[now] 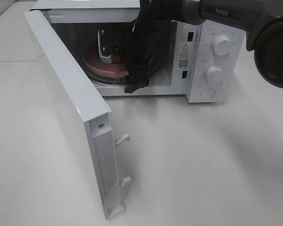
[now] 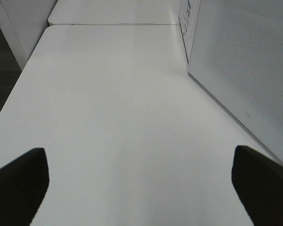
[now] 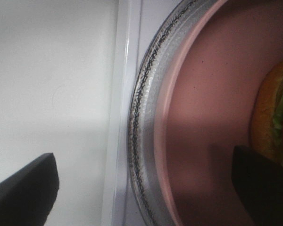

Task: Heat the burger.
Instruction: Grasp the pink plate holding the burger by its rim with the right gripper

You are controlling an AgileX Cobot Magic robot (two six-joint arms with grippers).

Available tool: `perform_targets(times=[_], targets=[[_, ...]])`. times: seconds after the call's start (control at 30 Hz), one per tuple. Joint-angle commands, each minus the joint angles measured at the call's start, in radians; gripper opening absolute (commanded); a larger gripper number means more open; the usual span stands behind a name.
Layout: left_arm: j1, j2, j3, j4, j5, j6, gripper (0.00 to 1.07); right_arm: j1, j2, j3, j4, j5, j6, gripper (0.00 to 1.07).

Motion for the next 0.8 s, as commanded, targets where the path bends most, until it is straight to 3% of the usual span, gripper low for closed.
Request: perform_targets(times=[0.03,0.8], targets=[[0.002,-0.006,0.002,0.002,-0.002,-0.005,1.01,0.002,0.009,-0.003,0.025,-0.004,-0.02,0.97],[0.002,-0.006,0.002,0.002,-0.002,-0.005,1.01,0.002,0.035,-0.003,0.066,0.004,-0.041,0.97]])
